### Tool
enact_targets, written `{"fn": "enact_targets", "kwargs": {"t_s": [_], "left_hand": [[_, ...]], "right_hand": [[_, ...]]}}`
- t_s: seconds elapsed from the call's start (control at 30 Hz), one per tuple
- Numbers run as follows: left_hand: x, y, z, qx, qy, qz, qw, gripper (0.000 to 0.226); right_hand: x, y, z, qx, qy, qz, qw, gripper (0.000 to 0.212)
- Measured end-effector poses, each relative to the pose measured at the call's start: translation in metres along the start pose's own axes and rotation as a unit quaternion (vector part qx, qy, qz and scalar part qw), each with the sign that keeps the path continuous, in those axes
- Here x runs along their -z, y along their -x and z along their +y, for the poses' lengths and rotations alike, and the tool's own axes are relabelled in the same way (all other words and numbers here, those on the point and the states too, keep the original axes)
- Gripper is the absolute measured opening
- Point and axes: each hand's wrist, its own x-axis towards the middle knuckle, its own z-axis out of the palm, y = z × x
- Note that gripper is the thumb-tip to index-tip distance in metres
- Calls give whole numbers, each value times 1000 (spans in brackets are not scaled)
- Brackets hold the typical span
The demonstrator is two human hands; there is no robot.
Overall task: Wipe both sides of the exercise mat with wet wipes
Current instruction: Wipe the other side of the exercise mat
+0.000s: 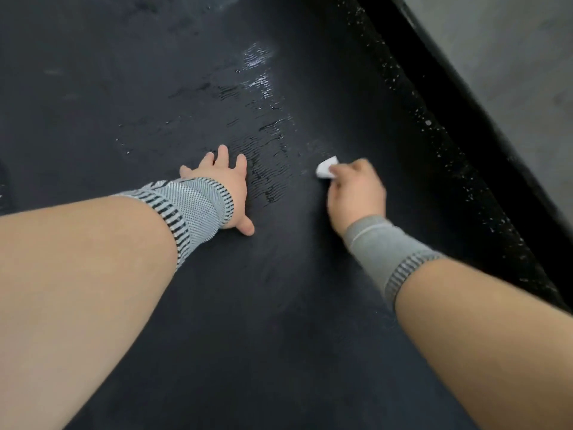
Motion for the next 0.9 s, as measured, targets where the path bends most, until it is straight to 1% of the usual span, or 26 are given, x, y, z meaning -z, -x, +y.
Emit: {"fn": "enact_targets", "kwargs": {"t_s": [0.07, 0.1, 0.13, 0.17, 0.2, 0.27, 0.37, 0.43, 0.47, 0.5, 0.53, 0.6, 0.63, 0.67, 0.7, 0.73, 0.77, 0.8, 0.87, 0.9], "left_hand": [[0, -2, 1, 5, -3, -4, 1000, 138], [-1, -3, 1, 5, 0, -4, 1000, 138], [-2, -3, 1, 3, 3, -6, 1000, 138], [-3, -2, 1, 3, 6, -7, 1000, 138], [-3, -2, 2, 4, 8, -10, 1000, 138], [-1, -4, 3, 9, 8, -16, 1000, 139], [1, -5, 4, 11, 5, -21, 1000, 140], [0, -5, 4, 11, 0, -16, 1000, 139], [-1, -5, 4, 11, -2, -11, 1000, 138], [-2, -5, 4, 11, -2, -10, 1000, 138], [-2, -5, 4, 11, -2, -13, 1000, 137], [-1, -5, 4, 11, 0, -19, 1000, 137], [0, -5, 4, 11, 0, -21, 1000, 137], [0, -5, 4, 11, 0, -22, 1000, 137], [1, -5, 5, 11, -2, -24, 1000, 137], [1, -5, 5, 11, -4, -27, 1000, 137], [1, -5, 5, 10, -5, -30, 999, 137], [1, -5, 5, 10, -4, -33, 999, 136], [2, -5, 5, 10, -3, -35, 999, 136], [2, -6, 4, 10, -4, -36, 999, 136]], "right_hand": [[-11, 30, -26, 138, -9, -80, 987, 25], [-12, 38, -30, 193, -7, -102, 976, 23], [-11, 35, -27, 226, -11, -99, 969, 22], [-7, 25, -19, 221, -14, -87, 971, 22], [0, 11, -10, 182, -5, -73, 981, 25], [13, -21, 15, 69, 26, -47, 996, 31], [34, -54, 47, -90, 47, 24, 995, 31], [37, -59, 51, -145, 59, 44, 987, 32], [34, -57, 46, -152, 56, 42, 986, 32], [30, -51, 38, -142, 49, 37, 988, 32], [23, -43, 28, -110, 38, 24, 993, 31], [9, -15, 5, 25, 8, -32, 999, 24], [5, -4, -1, 86, -4, -60, 994, 21], [4, -2, -1, 129, -9, -75, 989, 20], [6, -8, 3, 140, -11, -71, 988, 21], [10, -21, 9, 115, -6, -53, 992, 24], [16, -36, 18, 70, 5, -25, 997, 28], [23, -54, 29, 4, 19, 2, 1000, 31], [38, -79, 46, -117, 36, 51, 991, 36], [40, -84, 48, -142, 39, 56, 987, 36]]}}
